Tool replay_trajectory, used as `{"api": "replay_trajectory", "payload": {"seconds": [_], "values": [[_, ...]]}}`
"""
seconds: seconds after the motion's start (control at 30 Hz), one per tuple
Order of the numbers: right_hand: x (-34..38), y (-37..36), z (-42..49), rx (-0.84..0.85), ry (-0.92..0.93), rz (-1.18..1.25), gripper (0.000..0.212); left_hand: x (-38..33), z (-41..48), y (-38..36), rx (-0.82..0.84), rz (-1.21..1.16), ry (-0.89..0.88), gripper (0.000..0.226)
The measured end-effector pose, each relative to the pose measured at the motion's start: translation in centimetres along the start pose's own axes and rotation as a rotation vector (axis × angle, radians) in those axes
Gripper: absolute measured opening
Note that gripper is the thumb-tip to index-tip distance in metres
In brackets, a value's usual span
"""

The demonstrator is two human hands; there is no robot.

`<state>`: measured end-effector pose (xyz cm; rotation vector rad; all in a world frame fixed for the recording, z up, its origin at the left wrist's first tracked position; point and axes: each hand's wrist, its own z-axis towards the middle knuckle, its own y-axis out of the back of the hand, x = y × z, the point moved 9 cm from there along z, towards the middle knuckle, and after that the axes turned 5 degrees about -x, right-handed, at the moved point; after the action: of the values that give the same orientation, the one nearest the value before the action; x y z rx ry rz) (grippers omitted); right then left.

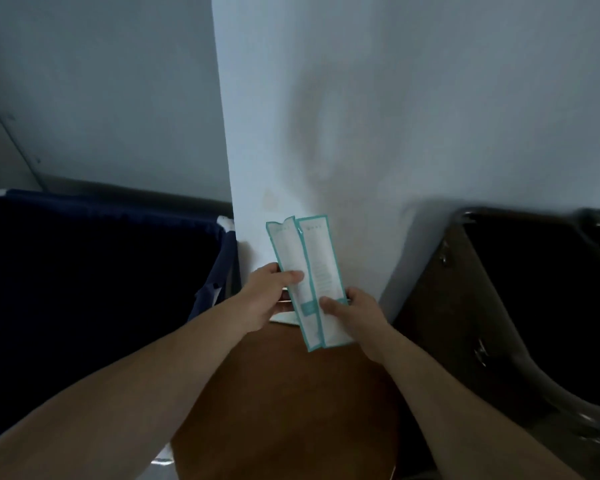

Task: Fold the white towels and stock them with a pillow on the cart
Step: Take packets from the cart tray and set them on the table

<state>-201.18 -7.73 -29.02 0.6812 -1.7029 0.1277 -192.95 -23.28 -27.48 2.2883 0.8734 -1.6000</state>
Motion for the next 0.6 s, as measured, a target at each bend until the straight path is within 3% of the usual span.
{"api": "replay_trajectory", "payload": {"seconds": [0.37,0.5,0.6], "values": [[6.8,20.0,-10.8,-0.374,0.159,0.104,0.013,-10.0,-10.2,-19.8,0.301,0.131,-0.243,0.016],[6.2,29.1,-15.5,-0.463,0.182,0.127,0.017,-10.1,-14.0,-29.5,0.416,0.166,-0.3,0.014],[4.8,36.8,-19.8,-0.538,0.219,0.129,0.008,-8.3,-17.1,-37.6,0.496,0.193,-0.297,0.016]]}}
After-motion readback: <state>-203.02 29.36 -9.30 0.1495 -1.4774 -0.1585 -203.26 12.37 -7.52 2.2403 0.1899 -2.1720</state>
